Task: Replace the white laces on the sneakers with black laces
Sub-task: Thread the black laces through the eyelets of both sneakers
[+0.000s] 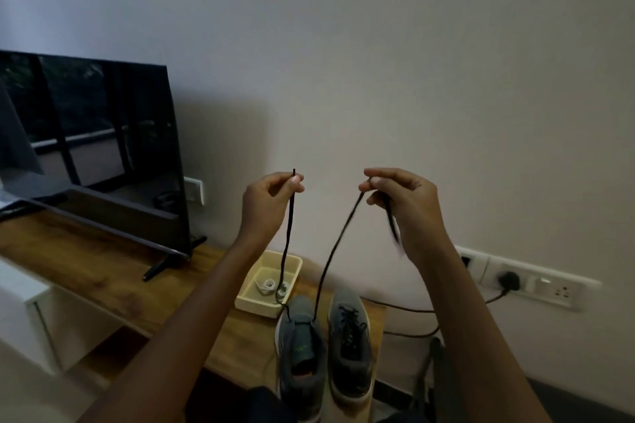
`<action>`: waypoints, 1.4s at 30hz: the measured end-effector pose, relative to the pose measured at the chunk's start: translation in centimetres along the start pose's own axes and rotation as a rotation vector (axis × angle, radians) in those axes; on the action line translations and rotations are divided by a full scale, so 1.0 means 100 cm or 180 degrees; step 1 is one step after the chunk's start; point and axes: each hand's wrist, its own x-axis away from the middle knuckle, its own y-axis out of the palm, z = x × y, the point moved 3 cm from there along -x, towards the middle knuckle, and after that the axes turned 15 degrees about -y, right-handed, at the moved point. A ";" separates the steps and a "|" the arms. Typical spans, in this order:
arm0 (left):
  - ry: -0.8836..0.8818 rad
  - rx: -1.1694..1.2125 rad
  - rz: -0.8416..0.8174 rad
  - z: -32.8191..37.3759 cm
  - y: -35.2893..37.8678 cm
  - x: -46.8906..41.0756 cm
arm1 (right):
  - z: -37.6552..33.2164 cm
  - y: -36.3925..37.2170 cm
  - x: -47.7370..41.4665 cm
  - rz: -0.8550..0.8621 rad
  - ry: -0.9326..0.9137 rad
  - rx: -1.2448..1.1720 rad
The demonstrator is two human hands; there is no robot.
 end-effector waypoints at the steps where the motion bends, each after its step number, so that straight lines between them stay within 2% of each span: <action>1: 0.0035 0.0046 -0.0004 0.008 0.000 0.000 | -0.009 0.000 -0.002 0.0024 -0.0018 -0.0118; 5: 0.0127 0.0210 -0.0099 0.039 -0.001 0.000 | -0.039 -0.001 -0.009 0.0028 -0.0107 -0.0441; 10: 0.0046 0.0217 -0.0147 0.054 -0.002 -0.001 | -0.052 0.003 -0.005 -0.0141 -0.0321 -0.0216; 16: -0.0063 0.0278 -0.0199 0.055 -0.003 -0.003 | -0.066 0.006 -0.009 0.0405 -0.0485 0.0138; 22: -0.0098 0.0379 -0.0140 0.046 -0.004 -0.002 | -0.060 0.008 -0.012 0.0299 -0.0551 0.0009; 28: -0.0590 0.0327 0.0130 -0.025 -0.002 -0.013 | 0.028 0.002 -0.002 0.0288 -0.0181 0.0376; 31: -0.1044 0.0014 0.0201 -0.098 0.002 -0.017 | 0.098 0.001 0.010 0.0191 0.0194 0.0690; 35: -0.1665 -0.0765 0.0213 -0.214 0.014 0.001 | 0.206 0.003 0.044 0.0011 0.0888 0.1380; 38: -0.1874 -0.1289 -0.0068 -0.273 0.024 0.022 | 0.275 0.010 0.080 -0.0593 0.1480 0.1986; 40: -0.1944 -0.1624 -0.0435 -0.297 0.030 0.026 | 0.306 0.014 0.100 -0.1139 0.1551 0.2332; 42: -0.1930 -0.2271 -0.0781 -0.312 0.032 0.022 | 0.325 0.017 0.107 -0.1492 0.1514 0.2670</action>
